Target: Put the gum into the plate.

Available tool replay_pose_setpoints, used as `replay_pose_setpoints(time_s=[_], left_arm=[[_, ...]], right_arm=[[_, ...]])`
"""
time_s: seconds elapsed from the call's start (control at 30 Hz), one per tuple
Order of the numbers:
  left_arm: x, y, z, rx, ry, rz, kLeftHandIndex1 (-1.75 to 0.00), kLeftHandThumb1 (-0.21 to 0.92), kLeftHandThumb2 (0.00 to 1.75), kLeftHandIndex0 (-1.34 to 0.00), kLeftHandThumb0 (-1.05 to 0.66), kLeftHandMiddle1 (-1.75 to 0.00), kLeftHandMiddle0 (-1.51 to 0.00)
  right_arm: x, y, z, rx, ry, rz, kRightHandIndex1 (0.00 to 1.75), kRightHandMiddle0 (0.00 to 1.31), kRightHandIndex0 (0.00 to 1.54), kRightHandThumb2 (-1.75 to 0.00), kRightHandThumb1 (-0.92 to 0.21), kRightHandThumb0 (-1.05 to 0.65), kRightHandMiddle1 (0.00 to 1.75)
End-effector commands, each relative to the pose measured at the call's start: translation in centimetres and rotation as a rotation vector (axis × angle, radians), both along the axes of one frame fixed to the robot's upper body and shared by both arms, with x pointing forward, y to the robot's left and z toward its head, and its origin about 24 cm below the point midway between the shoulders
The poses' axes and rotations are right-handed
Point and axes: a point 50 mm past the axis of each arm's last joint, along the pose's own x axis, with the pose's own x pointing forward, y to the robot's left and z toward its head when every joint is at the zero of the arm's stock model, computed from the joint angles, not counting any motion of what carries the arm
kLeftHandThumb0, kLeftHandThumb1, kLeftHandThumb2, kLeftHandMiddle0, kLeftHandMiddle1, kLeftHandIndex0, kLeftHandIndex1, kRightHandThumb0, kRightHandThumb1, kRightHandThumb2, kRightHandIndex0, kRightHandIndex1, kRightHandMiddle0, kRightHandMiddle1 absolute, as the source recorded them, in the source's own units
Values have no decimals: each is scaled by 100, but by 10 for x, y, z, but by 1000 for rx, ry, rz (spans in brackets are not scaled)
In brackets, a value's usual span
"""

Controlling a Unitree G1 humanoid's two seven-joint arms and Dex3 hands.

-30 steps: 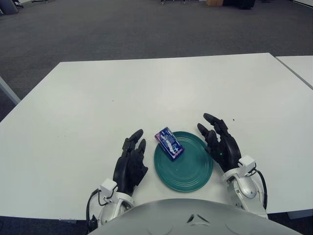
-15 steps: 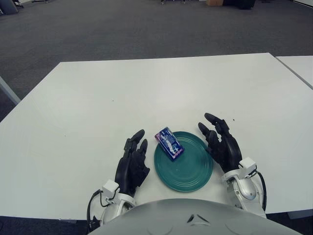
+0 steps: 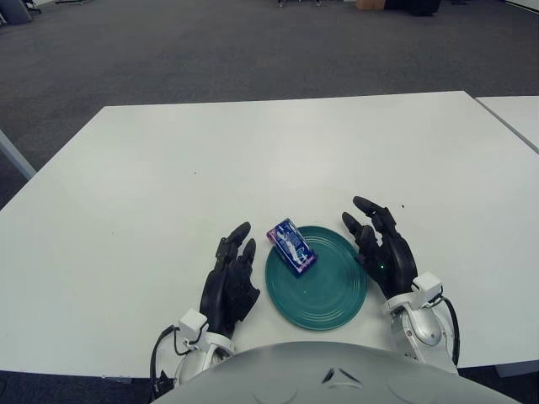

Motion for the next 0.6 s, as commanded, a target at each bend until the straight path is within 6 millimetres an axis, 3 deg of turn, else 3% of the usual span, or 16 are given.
replay_pose_setpoints(time_s=[0.0, 0.57], left_arm=[[-4, -2, -10, 10, 70, -10, -65, 92, 114, 0, -105, -2, -28], [3, -3, -6, 26, 22, -22, -65, 92, 110, 0, -105, 0, -27]], right_arm=[[-21, -9, -8, -23, 80, -38, 1, 0, 47, -89, -92, -78, 82], [-23, -7, 5, -122, 147, -21, 0, 0, 31, -92, -92, -76, 61]])
